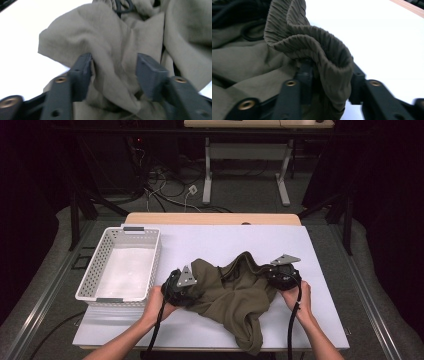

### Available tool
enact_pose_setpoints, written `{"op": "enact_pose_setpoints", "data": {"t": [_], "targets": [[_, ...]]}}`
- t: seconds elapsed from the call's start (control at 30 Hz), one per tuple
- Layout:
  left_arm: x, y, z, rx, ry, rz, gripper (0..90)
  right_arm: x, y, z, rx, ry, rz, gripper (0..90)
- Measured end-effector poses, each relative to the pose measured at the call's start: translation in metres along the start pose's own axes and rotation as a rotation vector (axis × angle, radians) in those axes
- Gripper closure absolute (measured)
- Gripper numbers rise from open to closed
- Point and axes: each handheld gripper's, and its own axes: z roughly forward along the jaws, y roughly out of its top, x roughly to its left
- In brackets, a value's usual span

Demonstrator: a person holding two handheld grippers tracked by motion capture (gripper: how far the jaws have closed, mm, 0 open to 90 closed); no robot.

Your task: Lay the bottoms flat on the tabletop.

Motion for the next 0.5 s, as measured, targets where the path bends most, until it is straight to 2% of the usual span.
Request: {"op": "enact_pose_setpoints", "data": {"t": [0.13,0.2,0.27,0.37,0.4,0.5], "targets": [[0.008,0.015,-0.001,-0.022,0.001,-0.012,35.9,0.002,0.001,-0.001,-0.012,0.026,-0.009,50.3],[0.013,0.023,0.003,-0.02,0.019,-0.014,32.2,0.003,0.001,-0.001,-0.011,0.029,-0.012,51.5],[0.019,0.03,0.012,-0.007,0.016,-0.029,30.2,0.004,0.001,0.0,-0.011,0.027,-0.022,55.4],[0.026,0.034,0.028,0.018,0.006,-0.046,29.6,0.003,0.0,0.0,-0.011,0.028,-0.024,67.5],[0.028,0.033,0.033,0.027,-0.005,-0.051,31.5,0.002,-0.001,0.0,-0.017,0.032,-0.024,72.5],[0.029,0.027,0.043,0.042,-0.029,-0.044,50.0,0.001,-0.001,0.001,-0.015,0.026,-0.023,75.8]]}}
